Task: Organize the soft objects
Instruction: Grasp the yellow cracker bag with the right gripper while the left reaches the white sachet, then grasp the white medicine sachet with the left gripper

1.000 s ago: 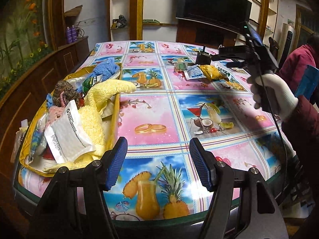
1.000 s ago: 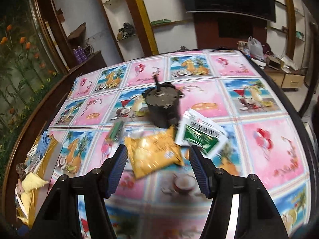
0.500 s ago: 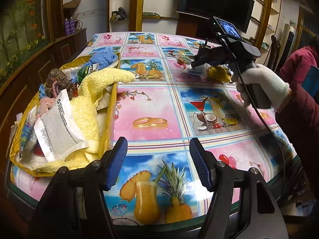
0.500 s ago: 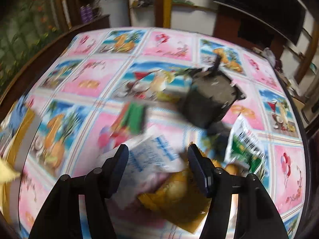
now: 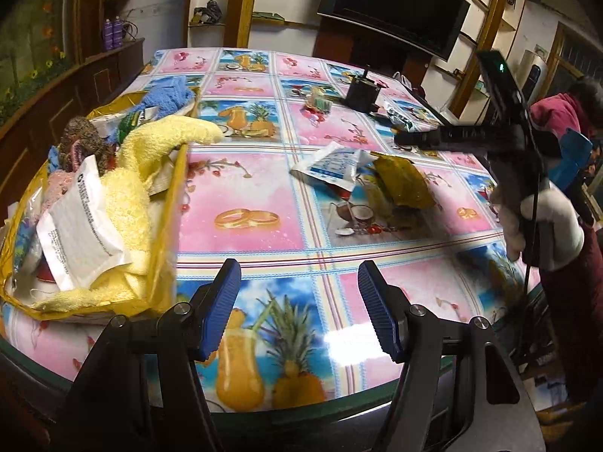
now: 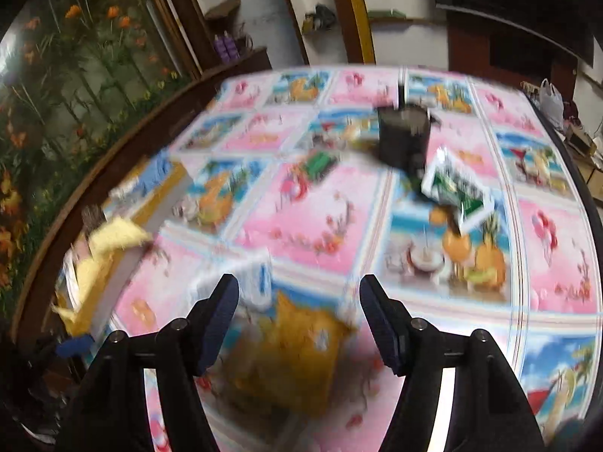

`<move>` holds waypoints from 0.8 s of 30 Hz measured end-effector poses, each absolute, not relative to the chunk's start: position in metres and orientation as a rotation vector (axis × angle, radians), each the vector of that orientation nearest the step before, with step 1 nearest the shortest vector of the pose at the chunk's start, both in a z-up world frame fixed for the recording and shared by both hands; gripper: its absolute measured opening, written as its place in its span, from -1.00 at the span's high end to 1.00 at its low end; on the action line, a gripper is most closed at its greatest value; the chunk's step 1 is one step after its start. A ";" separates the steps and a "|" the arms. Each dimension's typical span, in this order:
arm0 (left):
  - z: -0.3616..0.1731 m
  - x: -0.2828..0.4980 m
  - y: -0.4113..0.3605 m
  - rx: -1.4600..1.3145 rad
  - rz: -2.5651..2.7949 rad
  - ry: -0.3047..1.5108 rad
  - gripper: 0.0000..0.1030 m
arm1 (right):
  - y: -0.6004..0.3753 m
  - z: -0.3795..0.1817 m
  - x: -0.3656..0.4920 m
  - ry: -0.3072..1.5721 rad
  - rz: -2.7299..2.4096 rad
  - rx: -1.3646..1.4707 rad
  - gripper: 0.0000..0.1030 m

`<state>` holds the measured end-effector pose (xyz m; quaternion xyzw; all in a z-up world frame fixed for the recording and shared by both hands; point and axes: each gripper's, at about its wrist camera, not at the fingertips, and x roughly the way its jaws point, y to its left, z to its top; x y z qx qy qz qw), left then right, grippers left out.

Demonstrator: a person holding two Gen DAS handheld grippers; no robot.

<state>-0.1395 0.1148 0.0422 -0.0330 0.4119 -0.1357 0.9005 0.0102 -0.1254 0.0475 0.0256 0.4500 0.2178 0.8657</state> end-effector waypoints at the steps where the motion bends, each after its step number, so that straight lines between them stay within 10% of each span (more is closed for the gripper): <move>1: 0.043 -0.139 0.112 -0.058 -0.280 0.850 -0.27 | -0.125 0.041 0.006 0.969 0.442 0.048 -0.30; 24: 0.025 0.006 0.025 0.170 -0.385 0.960 -0.26 | -0.140 0.013 0.004 0.950 0.339 0.035 0.07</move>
